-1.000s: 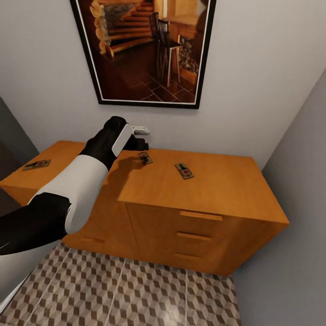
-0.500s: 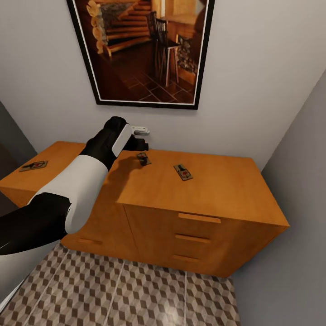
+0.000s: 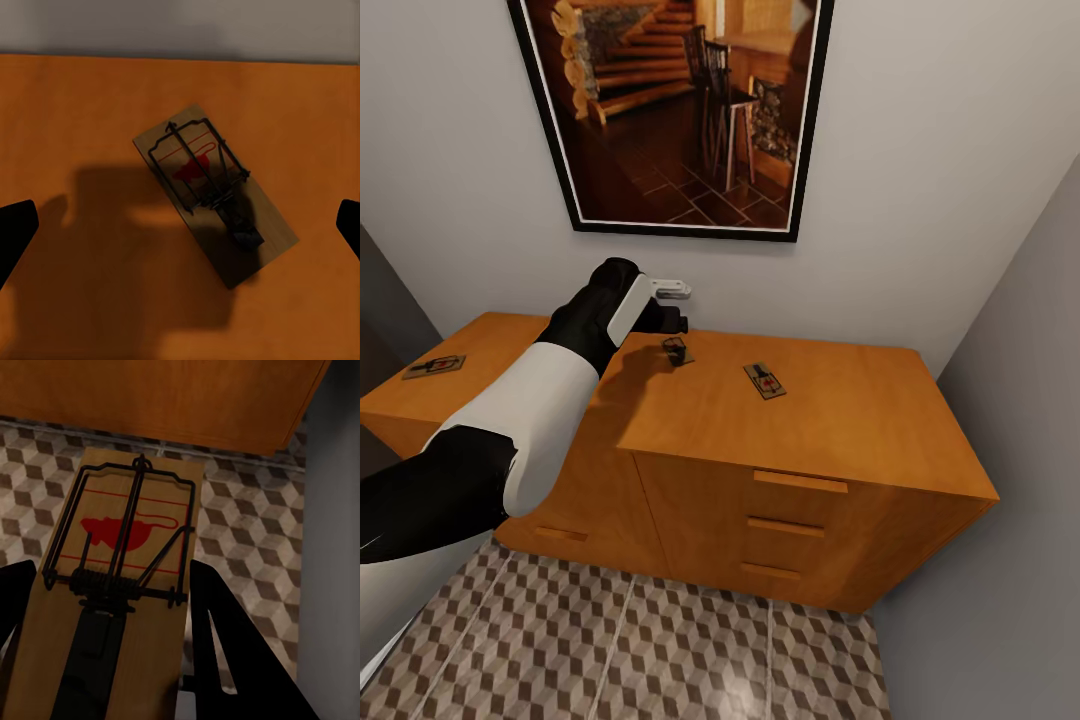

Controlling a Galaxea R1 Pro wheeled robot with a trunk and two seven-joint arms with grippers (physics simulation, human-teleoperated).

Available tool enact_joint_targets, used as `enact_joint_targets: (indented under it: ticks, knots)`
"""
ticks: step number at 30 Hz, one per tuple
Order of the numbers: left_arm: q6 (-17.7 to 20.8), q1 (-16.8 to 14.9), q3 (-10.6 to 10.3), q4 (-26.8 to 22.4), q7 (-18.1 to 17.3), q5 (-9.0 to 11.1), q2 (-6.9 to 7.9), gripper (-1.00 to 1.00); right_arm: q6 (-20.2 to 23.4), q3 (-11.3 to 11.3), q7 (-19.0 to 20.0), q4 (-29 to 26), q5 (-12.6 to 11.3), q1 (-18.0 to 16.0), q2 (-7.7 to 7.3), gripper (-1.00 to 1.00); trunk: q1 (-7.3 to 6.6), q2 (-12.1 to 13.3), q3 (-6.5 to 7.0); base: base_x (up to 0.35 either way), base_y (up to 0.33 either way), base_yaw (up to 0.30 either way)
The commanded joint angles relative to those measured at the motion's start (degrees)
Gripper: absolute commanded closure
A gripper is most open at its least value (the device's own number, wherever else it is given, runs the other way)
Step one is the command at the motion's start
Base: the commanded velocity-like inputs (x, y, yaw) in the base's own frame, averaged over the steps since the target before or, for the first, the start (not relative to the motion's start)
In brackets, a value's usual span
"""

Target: Take the four mousetraps from the cabinet in the bathroom and place them on the bathroom floor. Make sure all four end up on the same floor surface, and ensure that at least two of them are either under or directly next to the same bathroom sink.

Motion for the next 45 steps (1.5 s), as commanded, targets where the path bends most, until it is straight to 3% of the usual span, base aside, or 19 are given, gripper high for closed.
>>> enact_joint_targets:
  ticks: [1, 45]
  knots:
    - [0.2, 0.0, -0.2, 0.0, 0.5, 0.6, 0.03, -1.0, -0.1, -0.5, 0.3, 0.0, 0.3, 0.0, 0.01, 1.0, 0.0, 0.0, -0.05, 0.0, 0.0, 0.0]
    - [0.2, 0.0, -0.3, 0.0, 0.5, 0.6, 0.03, -1.0, -0.1, -0.5, 0.3, 0.0, 0.3, 0.0, 0.03, 1.0, 0.0, 0.0, -0.07, 0.035, 0.0, 0.0]
